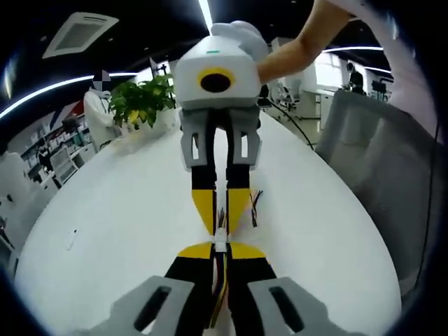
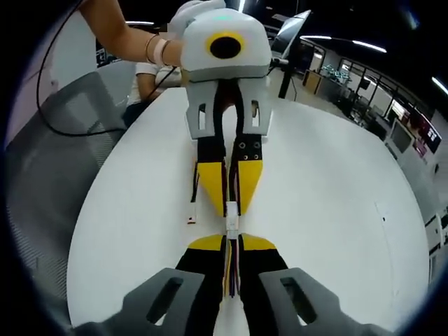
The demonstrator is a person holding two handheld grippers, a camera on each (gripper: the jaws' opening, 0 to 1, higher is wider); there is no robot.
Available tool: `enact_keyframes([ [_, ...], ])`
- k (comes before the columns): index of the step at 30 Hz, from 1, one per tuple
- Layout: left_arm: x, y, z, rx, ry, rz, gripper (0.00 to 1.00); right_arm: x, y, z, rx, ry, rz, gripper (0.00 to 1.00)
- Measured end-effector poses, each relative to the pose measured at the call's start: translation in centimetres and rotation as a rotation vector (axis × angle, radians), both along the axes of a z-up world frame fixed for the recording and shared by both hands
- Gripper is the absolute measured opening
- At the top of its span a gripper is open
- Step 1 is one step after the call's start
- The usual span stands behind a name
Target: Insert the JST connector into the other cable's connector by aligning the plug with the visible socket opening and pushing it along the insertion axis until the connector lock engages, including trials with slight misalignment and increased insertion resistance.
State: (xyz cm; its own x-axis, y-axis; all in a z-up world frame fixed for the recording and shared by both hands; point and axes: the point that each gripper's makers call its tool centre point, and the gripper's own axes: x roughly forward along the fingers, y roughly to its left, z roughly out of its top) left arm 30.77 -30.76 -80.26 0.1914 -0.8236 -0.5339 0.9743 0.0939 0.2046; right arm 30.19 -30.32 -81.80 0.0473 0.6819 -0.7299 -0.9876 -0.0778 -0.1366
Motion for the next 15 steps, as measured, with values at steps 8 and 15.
enact_keyframes([
  [8,1.4,0.1,-0.5,0.002,-0.02,0.008,0.0,1.1,0.1,-0.3,0.012,-0.016,-0.009,0.03],
  [15,2.4,0.4,-0.9,0.014,-0.029,0.015,0.0,2.1,0.5,-0.7,0.024,-0.022,-0.017,0.03],
])
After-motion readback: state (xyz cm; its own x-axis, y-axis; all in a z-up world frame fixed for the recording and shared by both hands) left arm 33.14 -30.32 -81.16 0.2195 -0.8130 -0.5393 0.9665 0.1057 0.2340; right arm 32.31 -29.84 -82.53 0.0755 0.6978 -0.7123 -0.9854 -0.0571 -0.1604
